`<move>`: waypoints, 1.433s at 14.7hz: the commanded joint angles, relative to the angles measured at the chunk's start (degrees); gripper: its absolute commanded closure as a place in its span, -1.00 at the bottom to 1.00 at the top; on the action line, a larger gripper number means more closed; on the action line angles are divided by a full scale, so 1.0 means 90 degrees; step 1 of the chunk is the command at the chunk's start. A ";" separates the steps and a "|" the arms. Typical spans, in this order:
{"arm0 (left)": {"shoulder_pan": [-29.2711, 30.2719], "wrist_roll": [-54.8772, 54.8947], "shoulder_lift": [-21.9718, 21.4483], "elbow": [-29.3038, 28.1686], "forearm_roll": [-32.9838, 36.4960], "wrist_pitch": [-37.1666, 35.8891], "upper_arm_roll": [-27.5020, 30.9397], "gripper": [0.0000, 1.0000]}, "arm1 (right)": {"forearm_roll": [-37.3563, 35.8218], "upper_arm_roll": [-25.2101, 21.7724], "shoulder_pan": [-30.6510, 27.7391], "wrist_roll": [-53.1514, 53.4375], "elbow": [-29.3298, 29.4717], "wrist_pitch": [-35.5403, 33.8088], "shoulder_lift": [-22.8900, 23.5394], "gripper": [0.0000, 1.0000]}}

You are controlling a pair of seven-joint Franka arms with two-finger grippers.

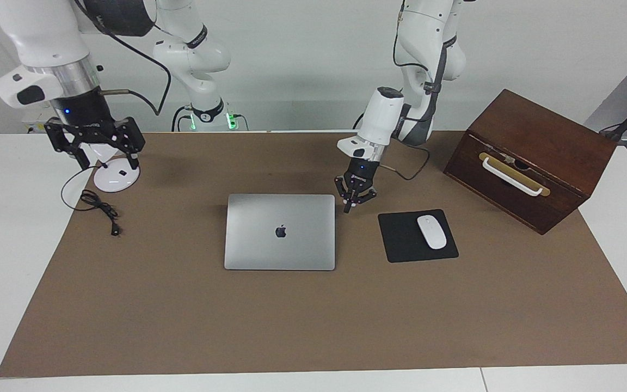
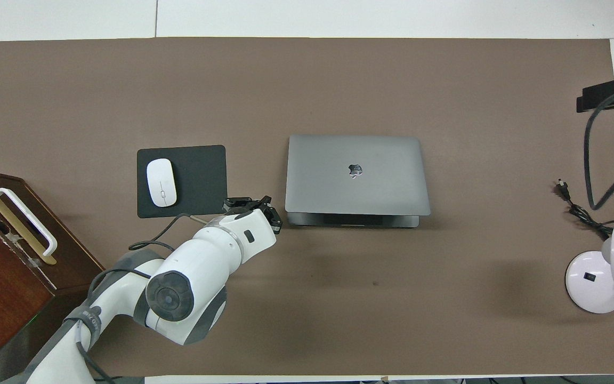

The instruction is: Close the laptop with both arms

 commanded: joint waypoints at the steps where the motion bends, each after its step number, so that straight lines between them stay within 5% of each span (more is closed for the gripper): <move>1: 0.0087 -0.0032 -0.0567 -0.0103 0.0022 -0.0822 -0.0013 1.00 | 0.0097 0.0073 -0.0149 -0.0069 -0.0518 0.0057 -0.0270 -1.00; 8: 0.0408 -0.0032 -0.1026 0.0784 0.0022 -0.3076 -0.0013 1.00 | 0.0303 0.0073 -0.0529 -0.0050 -0.2110 0.0057 -0.1159 -1.00; 17: 0.1228 0.0465 -0.1867 0.1684 0.0042 -0.5452 -0.0013 1.00 | 0.0283 0.0083 -0.0452 -0.0050 -0.2131 -0.0002 -0.1179 -1.00; 18: 0.1345 0.0533 -0.1915 0.1782 0.0042 -0.5666 -0.0013 0.78 | 0.0283 0.0083 -0.0461 -0.0079 -0.2131 -0.0011 -0.1189 -1.00; 19: 0.1443 0.0563 -0.1935 0.1908 0.0042 -0.5891 -0.0013 0.30 | 0.0283 0.0083 -0.0471 -0.0176 -0.2131 -0.0011 -0.1179 -1.00; 20: 0.1531 0.0563 -0.1945 0.2054 0.0051 -0.6125 -0.0013 -0.58 | 0.0283 0.0083 -0.0500 -0.0303 -0.2111 0.0008 -0.1169 -1.00; 21: 0.1648 0.0563 -0.1945 0.2172 0.0071 -0.6340 -0.0013 -1.00 | 0.0273 0.0083 -0.0520 -0.0449 -0.2082 0.0047 -0.1169 -1.00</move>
